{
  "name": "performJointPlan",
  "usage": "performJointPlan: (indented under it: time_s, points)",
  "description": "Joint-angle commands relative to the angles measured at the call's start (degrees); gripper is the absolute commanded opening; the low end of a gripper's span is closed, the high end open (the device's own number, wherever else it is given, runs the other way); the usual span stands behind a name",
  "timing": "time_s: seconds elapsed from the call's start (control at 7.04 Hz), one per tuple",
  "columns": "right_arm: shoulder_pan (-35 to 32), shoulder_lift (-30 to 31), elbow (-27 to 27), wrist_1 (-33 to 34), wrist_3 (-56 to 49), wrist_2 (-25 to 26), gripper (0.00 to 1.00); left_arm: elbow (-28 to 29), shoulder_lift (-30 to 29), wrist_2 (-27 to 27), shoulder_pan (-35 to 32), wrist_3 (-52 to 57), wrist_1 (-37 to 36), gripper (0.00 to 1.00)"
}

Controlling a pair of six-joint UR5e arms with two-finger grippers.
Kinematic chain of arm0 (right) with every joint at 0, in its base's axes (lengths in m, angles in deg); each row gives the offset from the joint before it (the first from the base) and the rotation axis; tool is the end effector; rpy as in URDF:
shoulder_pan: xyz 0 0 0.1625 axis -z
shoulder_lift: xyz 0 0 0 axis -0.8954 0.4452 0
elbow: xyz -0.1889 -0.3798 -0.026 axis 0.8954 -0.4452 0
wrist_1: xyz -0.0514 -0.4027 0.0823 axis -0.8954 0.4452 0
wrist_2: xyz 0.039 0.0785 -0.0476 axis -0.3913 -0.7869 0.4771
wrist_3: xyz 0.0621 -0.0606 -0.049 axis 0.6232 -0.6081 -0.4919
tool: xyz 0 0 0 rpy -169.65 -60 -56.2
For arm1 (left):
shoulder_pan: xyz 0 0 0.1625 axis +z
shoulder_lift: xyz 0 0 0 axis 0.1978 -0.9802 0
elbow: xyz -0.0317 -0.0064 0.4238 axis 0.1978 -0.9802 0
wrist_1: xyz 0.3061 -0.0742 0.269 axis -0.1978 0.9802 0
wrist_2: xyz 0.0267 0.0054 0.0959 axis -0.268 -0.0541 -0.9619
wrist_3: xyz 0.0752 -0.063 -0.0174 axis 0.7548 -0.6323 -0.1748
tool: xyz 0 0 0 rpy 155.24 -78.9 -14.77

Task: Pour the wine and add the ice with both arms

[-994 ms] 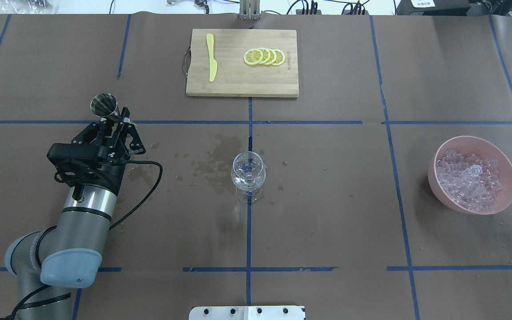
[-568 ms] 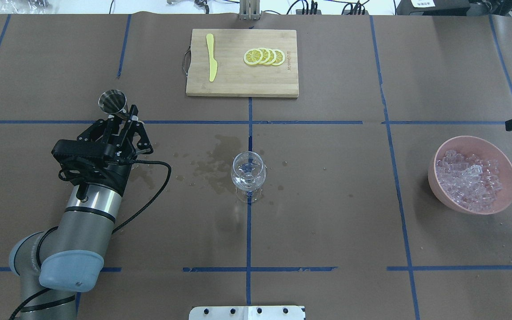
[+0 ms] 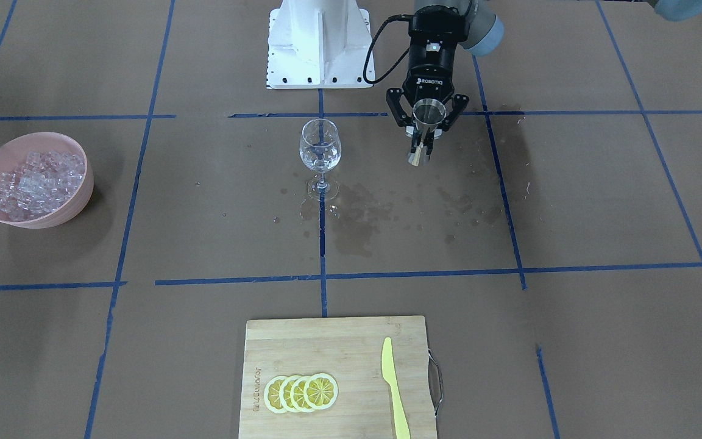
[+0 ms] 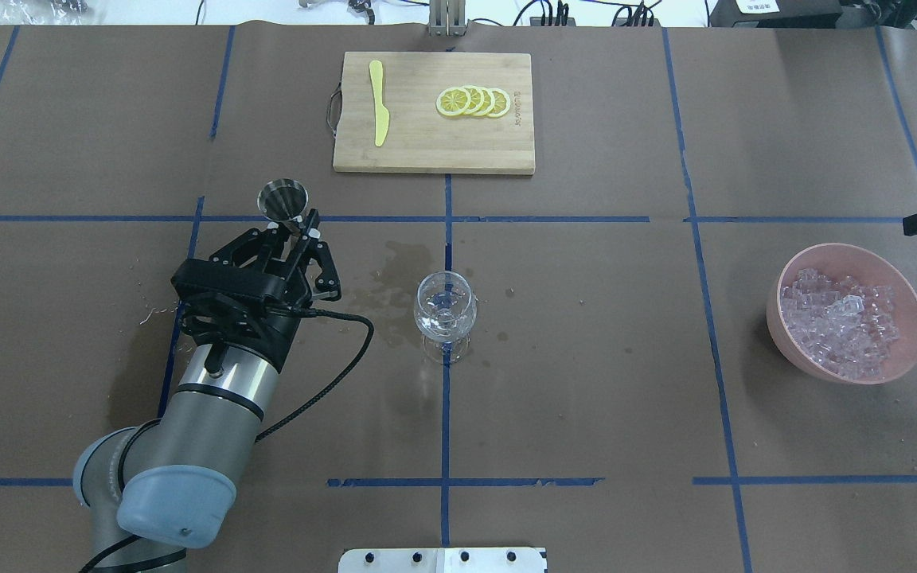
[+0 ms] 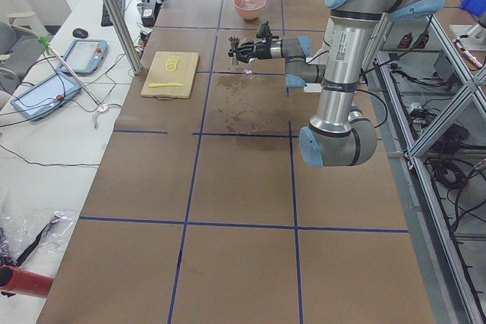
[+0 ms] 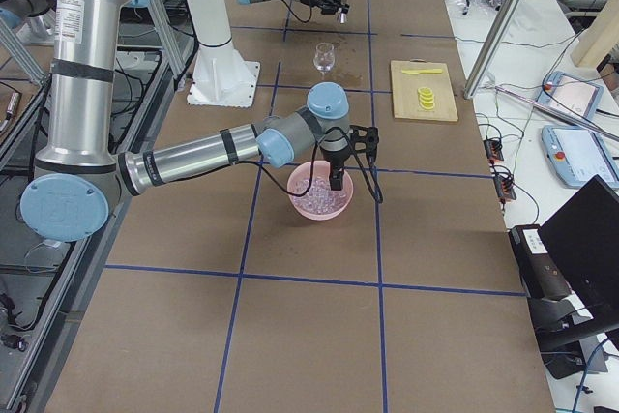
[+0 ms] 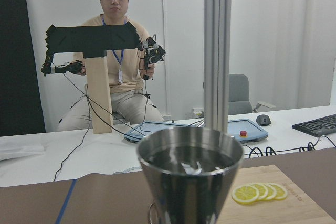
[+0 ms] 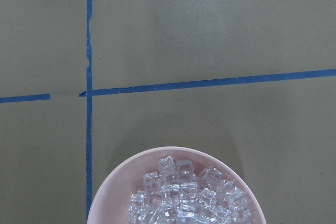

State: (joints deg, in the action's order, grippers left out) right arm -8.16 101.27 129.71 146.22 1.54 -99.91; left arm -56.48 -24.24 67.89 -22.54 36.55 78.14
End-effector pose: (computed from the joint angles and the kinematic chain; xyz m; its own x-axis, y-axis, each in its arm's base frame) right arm -0.0777 -0.4396 0.4776 0.5968 0.0663 0.7996 -0.1693 0.9846 0.0448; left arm 0.4597 -0.3158 0.2290 0.7285 0.1919 -0.6576 0.6202 0.2228 0.7521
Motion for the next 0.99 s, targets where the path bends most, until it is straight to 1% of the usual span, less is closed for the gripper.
performJointPlan:
  time_s: [0.0,0.14,0.43,0.57,0.71,0.85]
  points:
    - [0.09,0.06,0.00,0.00,0.00,0.09,1.00,1.37,-2.27,0.41,1.28,0.81,0.07,0.00]
    - [0.09,0.06,0.00,0.00,0.00,0.09,1.00,1.37,-2.36,0.41,2.24,4.64,0.07,0.00]
    - [0.18,-0.02,0.00,-0.09,0.00,0.18,1.00,1.28,-2.63,0.32,3.65,6.96,-0.02,0.00]
    - [0.18,-0.03,0.00,-0.09,0.00,0.18,1.00,1.28,-4.37,0.06,4.61,10.88,-0.02,0.00]
    - [0.18,-0.03,0.00,-0.09,0.00,0.09,1.00,1.45,-5.17,-0.12,5.84,11.36,-1.15,0.00]
    - [0.18,-0.03,0.00,-0.09,0.00,0.09,1.00,1.37,-6.74,-0.12,5.94,11.62,-5.08,0.00]
